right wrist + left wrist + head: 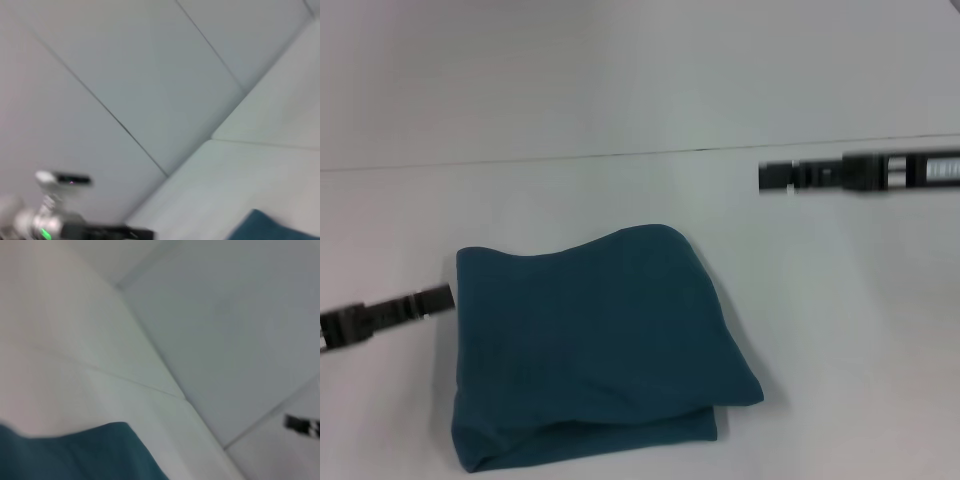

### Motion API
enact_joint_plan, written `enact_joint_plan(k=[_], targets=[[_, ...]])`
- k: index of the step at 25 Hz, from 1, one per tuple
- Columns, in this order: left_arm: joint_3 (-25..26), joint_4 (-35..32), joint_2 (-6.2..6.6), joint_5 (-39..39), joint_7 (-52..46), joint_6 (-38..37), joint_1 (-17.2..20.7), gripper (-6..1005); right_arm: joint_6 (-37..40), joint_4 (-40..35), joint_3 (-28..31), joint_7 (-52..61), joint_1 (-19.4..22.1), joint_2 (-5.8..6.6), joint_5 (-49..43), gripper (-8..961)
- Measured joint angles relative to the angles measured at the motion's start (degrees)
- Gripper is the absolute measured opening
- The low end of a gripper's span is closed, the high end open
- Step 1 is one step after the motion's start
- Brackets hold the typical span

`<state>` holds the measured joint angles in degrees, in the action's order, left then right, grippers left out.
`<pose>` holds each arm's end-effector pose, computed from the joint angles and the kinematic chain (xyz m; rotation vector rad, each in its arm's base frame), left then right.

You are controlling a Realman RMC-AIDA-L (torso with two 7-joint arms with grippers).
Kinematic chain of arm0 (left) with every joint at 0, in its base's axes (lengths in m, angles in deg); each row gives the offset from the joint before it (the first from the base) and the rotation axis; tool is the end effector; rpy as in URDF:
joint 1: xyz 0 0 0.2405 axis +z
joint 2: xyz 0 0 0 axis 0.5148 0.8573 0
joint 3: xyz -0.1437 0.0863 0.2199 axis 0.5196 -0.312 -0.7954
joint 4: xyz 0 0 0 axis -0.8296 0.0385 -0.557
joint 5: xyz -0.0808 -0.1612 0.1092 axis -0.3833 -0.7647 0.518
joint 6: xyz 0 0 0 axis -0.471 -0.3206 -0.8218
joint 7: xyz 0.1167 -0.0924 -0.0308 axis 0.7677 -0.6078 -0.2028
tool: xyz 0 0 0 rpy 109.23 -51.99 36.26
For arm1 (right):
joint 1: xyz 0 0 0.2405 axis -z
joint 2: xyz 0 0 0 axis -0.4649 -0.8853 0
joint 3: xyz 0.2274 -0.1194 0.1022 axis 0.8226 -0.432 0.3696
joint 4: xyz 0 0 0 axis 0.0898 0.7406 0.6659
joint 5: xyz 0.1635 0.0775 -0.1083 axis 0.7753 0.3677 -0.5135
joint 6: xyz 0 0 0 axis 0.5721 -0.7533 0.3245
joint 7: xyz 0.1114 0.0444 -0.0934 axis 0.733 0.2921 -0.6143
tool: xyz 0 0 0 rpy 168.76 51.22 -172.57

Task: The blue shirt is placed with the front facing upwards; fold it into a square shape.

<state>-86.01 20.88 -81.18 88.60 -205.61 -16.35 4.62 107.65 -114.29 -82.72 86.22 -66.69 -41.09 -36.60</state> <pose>-0.3073 0.3135 0.0513 -2.3276 -1.5546 -0.9654 0.2220 0.3888 0.0744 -2.6866 1.2216 0.8966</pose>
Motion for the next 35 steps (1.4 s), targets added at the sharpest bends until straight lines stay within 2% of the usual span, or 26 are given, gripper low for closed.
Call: enact_joint_plan(k=[2, 6, 10, 14, 15, 20, 23, 28, 35], targets=[[-0.49, -0.47, -0.66, 0.00, 9.41, -1.82, 1.13, 821, -2.08, -1.21, -0.01, -7.56, 2.13, -1.56, -0.37, 654], [-0.27, -0.83, -1.39, -0.18, 17.51, -5.31, 3.61, 821, -7.06, -5.64, -0.54, -16.62, 7.29, -5.85, -1.36, 675], [-0.42, -0.90, -2.36, 0.46, 23.92, -8.06, 6.17, 821, -6.87, -6.05, -2.03, -25.06, 10.45, -8.09, -5.80, 757], [-0.54, -0.46, -4.03, 1.25, 33.74, -8.41, 9.25, 818, -6.63, -4.37, -3.23, -31.25, 12.73, -10.19, -7.94, 903], [-0.57, -0.37, -4.34, 1.28, 35.62, -8.44, 9.79, 818, -6.49, -3.11, -3.66, -32.36, 13.05, -10.33, -7.94, 940], [-3.72, -0.19, -5.09, 3.08, 38.65, -8.92, 11.02, 815, -4.64, 0.59, -5.72, -33.76, 13.06, -10.13, -8.35, 944], [-6.78, 0.07, -5.22, 6.08, 38.82, -8.44, 10.29, 814, -4.44, 0.93, -8.81, -33.94, 12.95, -10.12, -8.51, 944], [-9.16, 1.61, -5.23, 6.76, 40.11, -7.19, 9.03, 814, -4.58, 2.44, -12.77, -34.72, 12.09, -10.25, -8.55, 943], [-10.85, 3.89, -5.25, 6.78, 40.85, -5.66, 7.00, 813, -4.82, 6.20, -13.50, -36.02, 10.34, -10.32, -8.54, 943]])
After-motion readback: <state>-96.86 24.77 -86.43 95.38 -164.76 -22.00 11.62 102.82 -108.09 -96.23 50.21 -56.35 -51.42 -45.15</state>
